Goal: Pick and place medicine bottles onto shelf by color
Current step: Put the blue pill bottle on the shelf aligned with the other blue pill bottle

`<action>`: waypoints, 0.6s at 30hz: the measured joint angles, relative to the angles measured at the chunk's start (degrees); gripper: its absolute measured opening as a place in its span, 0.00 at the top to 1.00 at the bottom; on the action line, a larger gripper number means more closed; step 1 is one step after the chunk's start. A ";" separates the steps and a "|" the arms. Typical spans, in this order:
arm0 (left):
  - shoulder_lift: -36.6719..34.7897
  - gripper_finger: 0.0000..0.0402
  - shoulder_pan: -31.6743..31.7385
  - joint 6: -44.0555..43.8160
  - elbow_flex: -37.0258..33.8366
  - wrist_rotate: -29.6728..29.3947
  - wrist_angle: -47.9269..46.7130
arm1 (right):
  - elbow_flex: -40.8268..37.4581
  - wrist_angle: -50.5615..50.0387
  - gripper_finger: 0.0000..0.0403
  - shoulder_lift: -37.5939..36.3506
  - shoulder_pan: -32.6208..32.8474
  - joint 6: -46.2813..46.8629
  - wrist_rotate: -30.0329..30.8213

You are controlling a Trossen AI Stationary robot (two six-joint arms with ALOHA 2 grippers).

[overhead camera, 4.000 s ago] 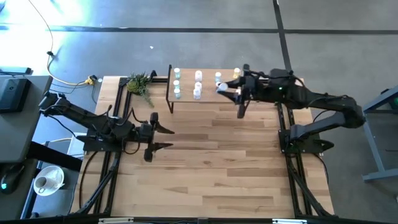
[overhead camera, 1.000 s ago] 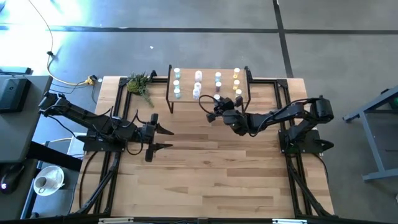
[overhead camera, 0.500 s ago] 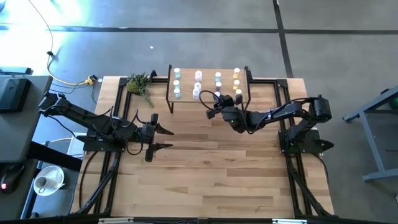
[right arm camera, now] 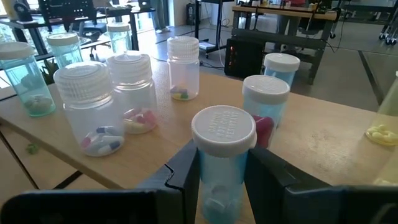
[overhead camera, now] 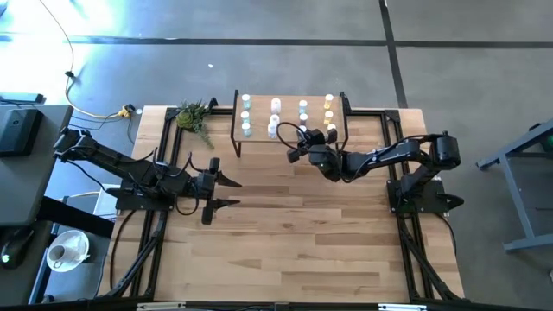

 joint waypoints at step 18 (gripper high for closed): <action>0.00 0.47 0.00 -0.05 0.00 0.00 0.00 | 0.00 -0.45 0.69 -0.02 0.00 -1.20 0.79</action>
